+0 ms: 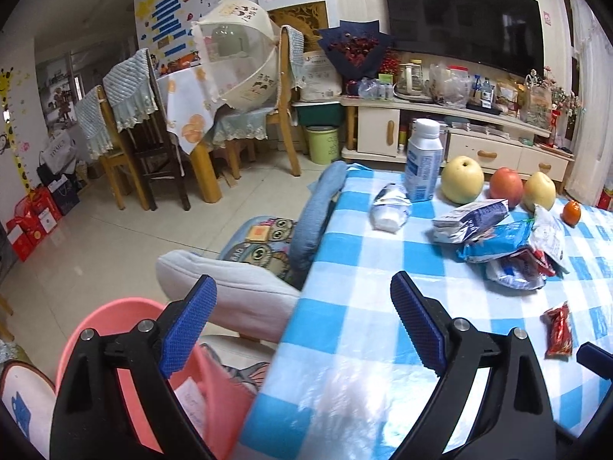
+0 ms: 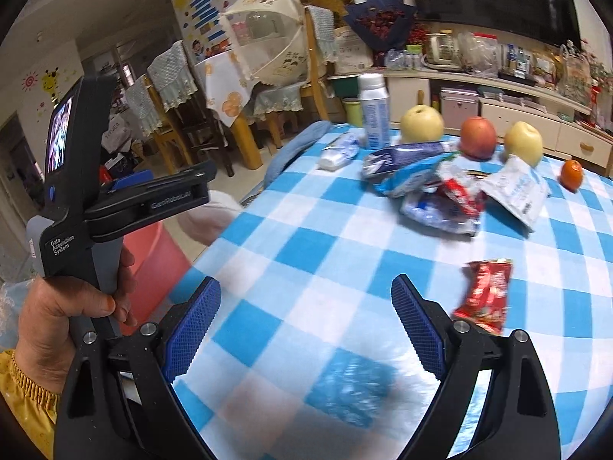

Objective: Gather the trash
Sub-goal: 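Move both tools back toward the table, then grasp the crushed clear plastic bottle with left gripper while right gripper grasps red candy wrapper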

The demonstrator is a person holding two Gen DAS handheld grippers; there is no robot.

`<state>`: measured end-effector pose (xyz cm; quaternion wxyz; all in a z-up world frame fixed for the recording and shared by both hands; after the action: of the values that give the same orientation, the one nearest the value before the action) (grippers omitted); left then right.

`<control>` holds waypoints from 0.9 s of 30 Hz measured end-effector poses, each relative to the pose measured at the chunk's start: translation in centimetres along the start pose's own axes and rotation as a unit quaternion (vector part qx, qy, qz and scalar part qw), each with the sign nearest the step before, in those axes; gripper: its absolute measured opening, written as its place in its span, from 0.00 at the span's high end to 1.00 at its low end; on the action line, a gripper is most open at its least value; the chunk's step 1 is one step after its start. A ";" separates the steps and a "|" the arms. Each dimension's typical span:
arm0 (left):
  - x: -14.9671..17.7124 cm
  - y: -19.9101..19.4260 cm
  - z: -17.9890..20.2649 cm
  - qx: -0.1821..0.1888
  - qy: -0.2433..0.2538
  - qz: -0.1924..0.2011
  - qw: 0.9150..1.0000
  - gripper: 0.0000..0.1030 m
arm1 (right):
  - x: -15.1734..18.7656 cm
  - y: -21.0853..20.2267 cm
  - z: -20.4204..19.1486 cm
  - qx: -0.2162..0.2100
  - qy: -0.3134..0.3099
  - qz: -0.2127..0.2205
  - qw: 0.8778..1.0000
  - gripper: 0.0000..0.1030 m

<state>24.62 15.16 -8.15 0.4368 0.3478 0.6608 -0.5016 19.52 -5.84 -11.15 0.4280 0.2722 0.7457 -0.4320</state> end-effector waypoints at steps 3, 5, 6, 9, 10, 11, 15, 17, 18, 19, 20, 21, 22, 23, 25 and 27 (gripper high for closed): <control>-0.1 1.3 1.4 0.017 -0.008 -0.003 1.000 0.10 | -0.2 -0.2 2.3 0.017 0.005 0.002 1.000 0.13; -0.3 2.5 2.6 0.035 -0.005 -0.006 0.999 0.10 | -0.4 -0.2 3.9 0.027 0.008 0.001 1.000 0.13; -0.4 3.3 3.3 0.040 0.001 -0.008 0.999 0.10 | -0.4 -0.2 5.0 0.033 0.012 0.000 0.999 0.13; -0.3 6.3 5.1 0.059 0.009 -0.025 0.998 0.10 | -0.3 0.1 7.2 0.048 0.017 -0.012 0.999 0.13; -0.3 7.6 5.8 0.066 0.015 -0.034 0.997 0.10 | -0.3 0.3 8.0 0.050 0.018 -0.016 0.998 0.13; -0.3 8.6 6.2 0.074 0.019 -0.038 0.996 0.10 | -0.2 0.5 8.7 0.053 0.017 -0.022 0.998 0.13; -0.4 13.0 8.0 0.095 0.037 -0.059 0.993 0.10 | 0.2 1.0 10.9 0.053 0.023 -0.044 0.997 0.13; -0.4 15.0 9.2 0.108 0.054 -0.064 0.991 0.10 | 0.4 1.4 12.2 0.055 0.031 -0.054 0.997 0.13; -0.4 16.0 9.7 0.113 0.061 -0.070 0.989 0.10 | 0.5 1.6 12.8 0.057 0.036 -0.059 0.996 0.13; -0.5 17.1 10.2 0.117 0.066 -0.077 0.988 0.10 | 0.6 1.8 13.4 0.059 0.041 -0.063 0.995 0.13; -0.6 17.9 10.5 0.117 0.070 -0.080 0.987 0.10 | 0.8 2.0 14.0 0.061 0.046 -0.069 0.995 0.13; -0.7 18.8 10.9 0.118 0.076 -0.083 0.987 0.10 | 1.0 2.2 14.4 0.064 0.050 -0.075 0.994 0.13; -0.7 19.8 11.3 0.121 0.079 -0.090 0.985 0.10 | 1.2 2.4 14.8 0.065 0.053 -0.080 0.993 0.13; -0.7 20.5 11.4 0.121 0.078 -0.096 0.985 0.10 | 1.4 2.5 15.2 0.065 0.058 -0.085 0.993 0.13; -0.7 21.9 11.6 0.120 0.073 -0.106 0.984 0.10 | 1.8 2.8 15.4 0.061 0.064 -0.092 0.992 0.13; -0.7 23.0 11.7 0.121 0.066 -0.110 0.984 0.10 | 1.9 3.1 15.4 0.061 0.058 -0.092 0.992 0.13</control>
<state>48.20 9.71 -17.05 0.2888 0.3561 0.6566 -0.5989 27.16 -17.80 -18.08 0.3251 0.2528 0.7632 -0.4980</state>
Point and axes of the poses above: each gripper's, at about its wrist camera, not at the fingertips, and y roughly the way its jaws point, z to its right, x to its underside, the point moved 2 cm from there along y, roughly the way its jaws point, and after that the axes turned 15 degrees about z, right-handed, at the moved point
